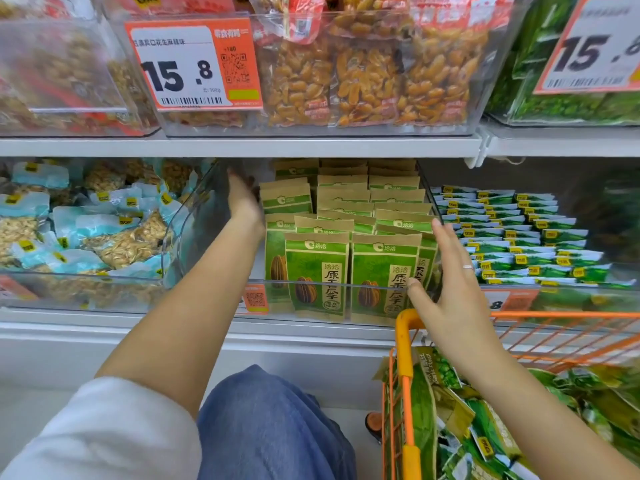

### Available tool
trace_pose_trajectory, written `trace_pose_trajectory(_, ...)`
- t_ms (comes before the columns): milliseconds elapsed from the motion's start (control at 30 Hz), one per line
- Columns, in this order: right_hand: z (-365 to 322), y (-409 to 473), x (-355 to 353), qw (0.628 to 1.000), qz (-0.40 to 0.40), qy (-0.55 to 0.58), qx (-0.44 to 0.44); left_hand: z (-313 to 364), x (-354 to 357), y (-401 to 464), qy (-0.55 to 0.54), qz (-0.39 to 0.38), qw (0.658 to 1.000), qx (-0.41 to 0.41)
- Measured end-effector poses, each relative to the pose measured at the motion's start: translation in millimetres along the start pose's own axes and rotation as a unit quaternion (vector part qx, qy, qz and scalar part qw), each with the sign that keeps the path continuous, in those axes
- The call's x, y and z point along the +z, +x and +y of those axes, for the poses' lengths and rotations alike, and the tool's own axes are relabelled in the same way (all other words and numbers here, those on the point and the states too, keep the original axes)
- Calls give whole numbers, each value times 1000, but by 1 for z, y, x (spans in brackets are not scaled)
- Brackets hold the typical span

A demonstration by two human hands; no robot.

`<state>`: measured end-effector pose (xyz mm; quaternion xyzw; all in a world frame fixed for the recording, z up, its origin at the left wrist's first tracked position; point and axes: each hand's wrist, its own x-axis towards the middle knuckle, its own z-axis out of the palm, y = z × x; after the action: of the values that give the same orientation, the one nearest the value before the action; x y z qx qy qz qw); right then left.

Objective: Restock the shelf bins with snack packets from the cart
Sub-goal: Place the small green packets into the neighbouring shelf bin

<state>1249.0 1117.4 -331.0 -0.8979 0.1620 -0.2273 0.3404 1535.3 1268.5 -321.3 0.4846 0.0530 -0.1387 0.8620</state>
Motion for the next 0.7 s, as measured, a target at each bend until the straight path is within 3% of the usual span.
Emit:
trace_pose_trajectory(100, 3, -2, -18, 1000, -18, 11, 5, 10, -2, -30, 52, 63, 993, 88)
trace_pose_trajectory(200, 14, -17, -45, 1000, 2, -24, -18, 12, -5, -83, 178, 90, 943, 266)
trace_pose_trajectory(300, 35, -39, -78, 998, -3, -53, -31, -3, 2, -163, 272, -35, 875, 399)
trace_pose_trajectory(400, 57, -57, -104, 992, -58, -113, 1, -33, 17, -219, 378, -205, 794, 431)
trace_pose_trajectory(533, 83, -72, -113, 944, -203, -259, 33, -81, 52, -244, 530, -424, 643, 355)
trace_pose_trajectory(600, 91, -78, -112, 923, -255, -287, 36, -99, 69, -249, 625, -500, 524, 292)
trace_pose_trajectory(700, 93, -80, -113, 916, -272, -293, 27, -118, 83, -260, 749, -525, 335, 229)
